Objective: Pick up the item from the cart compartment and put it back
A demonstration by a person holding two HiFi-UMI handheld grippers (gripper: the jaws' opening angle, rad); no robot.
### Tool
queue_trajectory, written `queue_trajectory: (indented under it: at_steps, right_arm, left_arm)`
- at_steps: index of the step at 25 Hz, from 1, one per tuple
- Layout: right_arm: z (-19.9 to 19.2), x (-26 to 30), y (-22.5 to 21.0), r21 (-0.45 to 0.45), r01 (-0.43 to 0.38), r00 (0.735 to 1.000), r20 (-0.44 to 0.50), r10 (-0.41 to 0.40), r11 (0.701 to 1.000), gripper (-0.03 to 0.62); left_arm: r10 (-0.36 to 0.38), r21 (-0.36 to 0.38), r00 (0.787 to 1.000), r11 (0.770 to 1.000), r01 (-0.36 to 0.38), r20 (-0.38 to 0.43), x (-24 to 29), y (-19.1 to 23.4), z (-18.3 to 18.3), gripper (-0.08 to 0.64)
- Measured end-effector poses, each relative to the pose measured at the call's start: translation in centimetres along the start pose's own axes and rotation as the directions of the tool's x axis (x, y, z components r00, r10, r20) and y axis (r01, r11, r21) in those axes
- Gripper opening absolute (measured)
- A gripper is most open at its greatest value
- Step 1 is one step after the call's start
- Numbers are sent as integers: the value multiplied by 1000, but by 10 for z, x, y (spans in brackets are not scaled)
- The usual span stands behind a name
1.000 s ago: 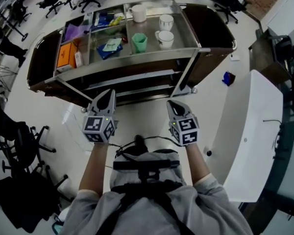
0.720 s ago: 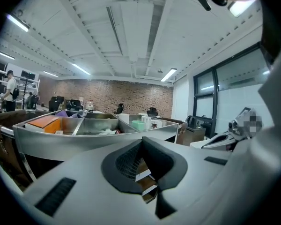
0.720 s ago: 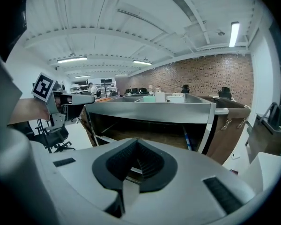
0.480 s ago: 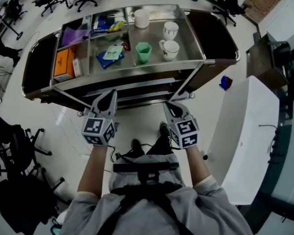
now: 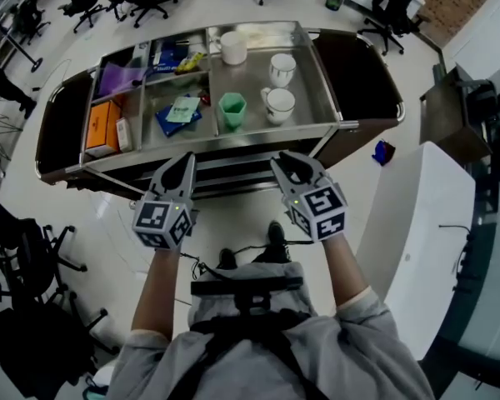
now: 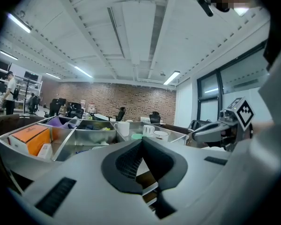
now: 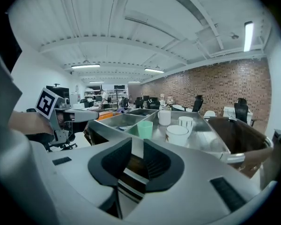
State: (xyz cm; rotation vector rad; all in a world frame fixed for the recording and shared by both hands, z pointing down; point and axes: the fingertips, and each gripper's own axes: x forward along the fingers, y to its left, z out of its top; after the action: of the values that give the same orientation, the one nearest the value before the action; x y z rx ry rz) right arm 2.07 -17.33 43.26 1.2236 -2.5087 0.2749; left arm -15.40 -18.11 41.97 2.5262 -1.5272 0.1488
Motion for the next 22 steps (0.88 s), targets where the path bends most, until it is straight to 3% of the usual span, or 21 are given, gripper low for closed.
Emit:
queue_trajectory:
  at_steps: [3,10,15,22]
  right_arm:
    - [36,12,-17,-44,-29,1000,5,30,999,170]
    - [112,79,-56,-187,-98,994,-57,89,978,304]
    - [133,142,-84,-245,-109,987,-139,76,963,385]
    - [150,214,-109,-335,-141,972,-227,65,932,448]
  left_arm:
    - [-16,14,1000,1000,16,4,16,-3,18,3]
    - [-32,58,999,998,30,24,59,10,66,3]
    - [-30,63,999,998,29,11,94,27,81,3]
    - [-3,79,999,997,6,-36,138,54,86,3]
